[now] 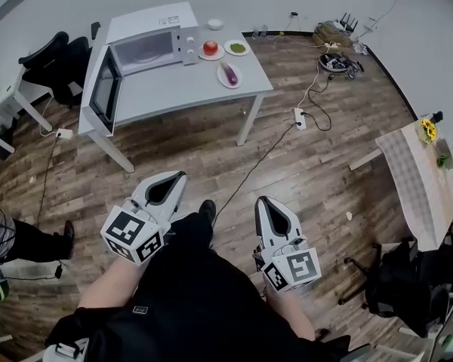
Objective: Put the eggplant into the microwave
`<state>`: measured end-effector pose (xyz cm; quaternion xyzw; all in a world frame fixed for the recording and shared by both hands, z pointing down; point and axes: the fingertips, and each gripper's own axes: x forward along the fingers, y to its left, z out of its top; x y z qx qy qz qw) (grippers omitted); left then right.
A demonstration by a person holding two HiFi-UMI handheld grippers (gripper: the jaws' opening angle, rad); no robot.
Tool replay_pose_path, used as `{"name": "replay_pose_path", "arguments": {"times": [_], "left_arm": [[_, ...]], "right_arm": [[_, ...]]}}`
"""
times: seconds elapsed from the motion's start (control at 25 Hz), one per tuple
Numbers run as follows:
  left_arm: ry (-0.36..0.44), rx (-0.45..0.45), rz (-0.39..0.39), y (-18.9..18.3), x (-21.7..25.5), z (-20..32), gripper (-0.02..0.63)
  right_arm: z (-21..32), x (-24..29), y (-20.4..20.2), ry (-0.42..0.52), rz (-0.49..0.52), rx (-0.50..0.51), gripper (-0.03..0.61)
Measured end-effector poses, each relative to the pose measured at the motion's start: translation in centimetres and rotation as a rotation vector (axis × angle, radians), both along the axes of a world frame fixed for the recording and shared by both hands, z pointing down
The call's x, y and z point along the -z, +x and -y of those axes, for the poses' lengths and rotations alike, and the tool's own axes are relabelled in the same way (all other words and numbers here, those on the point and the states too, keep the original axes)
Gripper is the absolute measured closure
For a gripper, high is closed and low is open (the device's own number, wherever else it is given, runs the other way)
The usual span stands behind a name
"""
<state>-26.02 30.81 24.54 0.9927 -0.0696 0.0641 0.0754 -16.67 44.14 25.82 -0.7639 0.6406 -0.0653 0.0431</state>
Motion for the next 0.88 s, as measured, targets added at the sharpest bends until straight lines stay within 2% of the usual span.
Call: {"name": "replay_pose_path", "arguments": {"times": [0.2, 0.4, 0.88], "left_arm": [[0.020, -0.012, -0.020, 3.2, -0.6, 2.6, 0.606], [0.013, -0.015, -0.061, 6.5, -0.4, 7.2, 0.606], [0.031, -0.038, -0.041, 14.6, -0.2, 20.5, 0.606]], "right_arm": [[2.9, -0.8, 3.0, -0.016, -0.002, 0.007, 0.560], [8.0, -1.0, 6.4, -0.026, 0.001, 0.019, 0.560], [21.8, 0.2, 14.4, -0.034, 0.002, 0.018, 0.560]]}}
